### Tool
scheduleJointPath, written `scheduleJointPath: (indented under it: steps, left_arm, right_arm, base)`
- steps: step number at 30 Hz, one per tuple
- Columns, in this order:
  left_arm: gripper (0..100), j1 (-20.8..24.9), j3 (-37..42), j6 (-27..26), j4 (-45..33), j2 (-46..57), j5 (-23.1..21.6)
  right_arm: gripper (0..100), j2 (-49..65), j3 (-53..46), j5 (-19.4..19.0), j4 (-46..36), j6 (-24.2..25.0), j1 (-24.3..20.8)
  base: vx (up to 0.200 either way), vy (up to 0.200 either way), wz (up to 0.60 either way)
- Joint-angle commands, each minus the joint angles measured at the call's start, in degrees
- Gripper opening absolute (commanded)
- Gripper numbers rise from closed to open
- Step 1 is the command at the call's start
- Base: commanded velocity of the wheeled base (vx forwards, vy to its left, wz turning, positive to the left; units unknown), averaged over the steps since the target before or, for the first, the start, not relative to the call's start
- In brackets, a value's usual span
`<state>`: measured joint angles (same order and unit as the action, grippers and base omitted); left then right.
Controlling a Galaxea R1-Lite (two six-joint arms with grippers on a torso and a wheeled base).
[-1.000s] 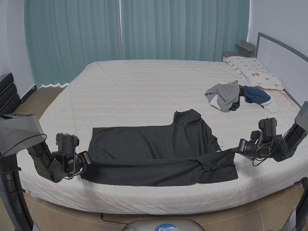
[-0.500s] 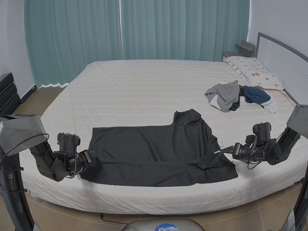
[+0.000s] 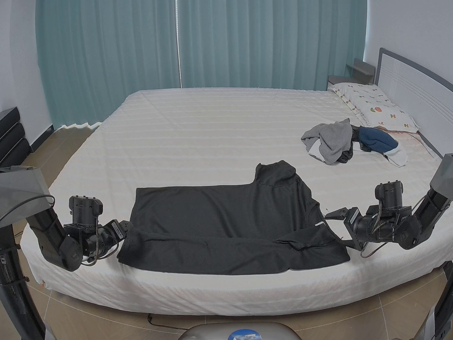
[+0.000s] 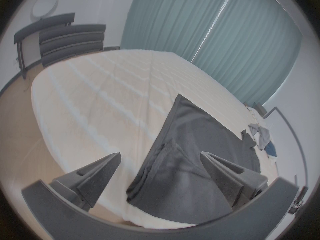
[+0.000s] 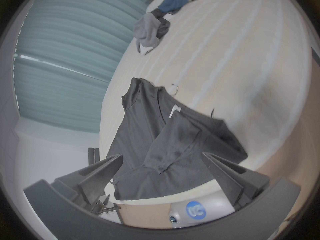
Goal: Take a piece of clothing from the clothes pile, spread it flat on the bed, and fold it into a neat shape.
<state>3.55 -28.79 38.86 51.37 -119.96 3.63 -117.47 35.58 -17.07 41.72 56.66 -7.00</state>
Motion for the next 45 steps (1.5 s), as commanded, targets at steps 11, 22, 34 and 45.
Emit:
scheduleJointPath:
  steps: [11, 22, 34, 45]
  left_arm:
    - [100, 0.6, 5.9, 13.2, 0.2, -0.1, -6.8]
    - [100, 1.2, 6.7, 17.6, 0.5, -0.9, -10.3]
    - [100, 1.3, 6.7, 17.4, 0.5, -1.2, -10.3]
    - [100, 1.3, 6.8, 17.2, 0.5, -1.3, -10.3]
  right_arm:
    - [100, -11.6, 6.7, 10.6, 3.1, 6.9, -5.8]
    - [100, -13.0, 9.8, 11.9, 3.3, 6.7, -6.6]
    - [100, -8.3, 7.0, 13.3, 2.3, 6.7, -6.9]
    - [100, -10.1, 6.0, 12.9, 2.3, 6.8, -8.0]
  base:
    - [0.000, 0.000, 0.00]
    - [0.000, 0.000, 0.00]
    - [0.000, 0.000, 0.00]
    - [0.000, 0.000, 0.00]
